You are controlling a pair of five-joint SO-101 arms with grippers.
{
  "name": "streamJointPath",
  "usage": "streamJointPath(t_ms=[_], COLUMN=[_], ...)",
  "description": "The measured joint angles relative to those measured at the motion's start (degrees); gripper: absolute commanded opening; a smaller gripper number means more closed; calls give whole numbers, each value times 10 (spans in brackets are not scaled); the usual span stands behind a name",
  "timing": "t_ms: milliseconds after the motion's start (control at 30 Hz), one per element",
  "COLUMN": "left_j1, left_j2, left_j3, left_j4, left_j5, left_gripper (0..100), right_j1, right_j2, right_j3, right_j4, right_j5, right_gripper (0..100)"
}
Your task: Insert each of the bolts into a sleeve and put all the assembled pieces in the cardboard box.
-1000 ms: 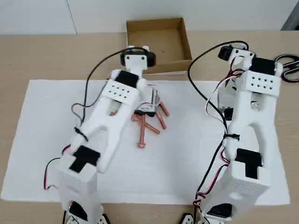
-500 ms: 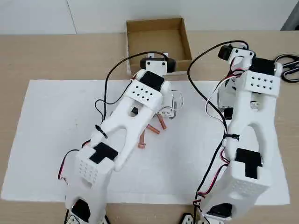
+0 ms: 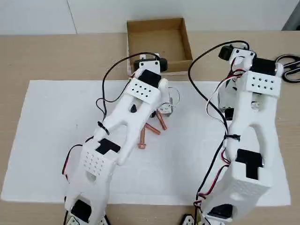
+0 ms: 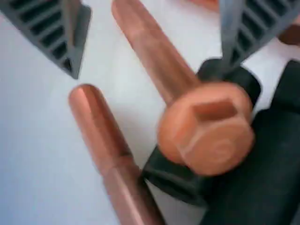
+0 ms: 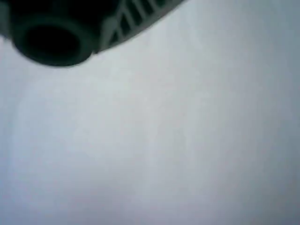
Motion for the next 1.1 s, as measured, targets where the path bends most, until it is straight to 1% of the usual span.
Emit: streamJointPath(t_ms=[433, 500, 667, 733, 1100], left_j1=[0, 0, 0, 0, 1], left_j2=[4, 4, 4, 4, 4], left_j3=[-4, -4, -4, -4, -4], left_j4=[0, 0, 0, -4, -1], left_j5=[10, 10, 10, 12, 13], left_gripper=[186, 163, 47, 21, 14], right_j1=[0, 0, 0, 0, 0], right_j2=[0, 0, 0, 0, 0], right_j3=[0, 0, 0, 0, 0], right_j4=[0, 0, 0, 0, 0], right_j5=[0, 0, 0, 0, 0], right_gripper=[7, 7, 7, 7, 7])
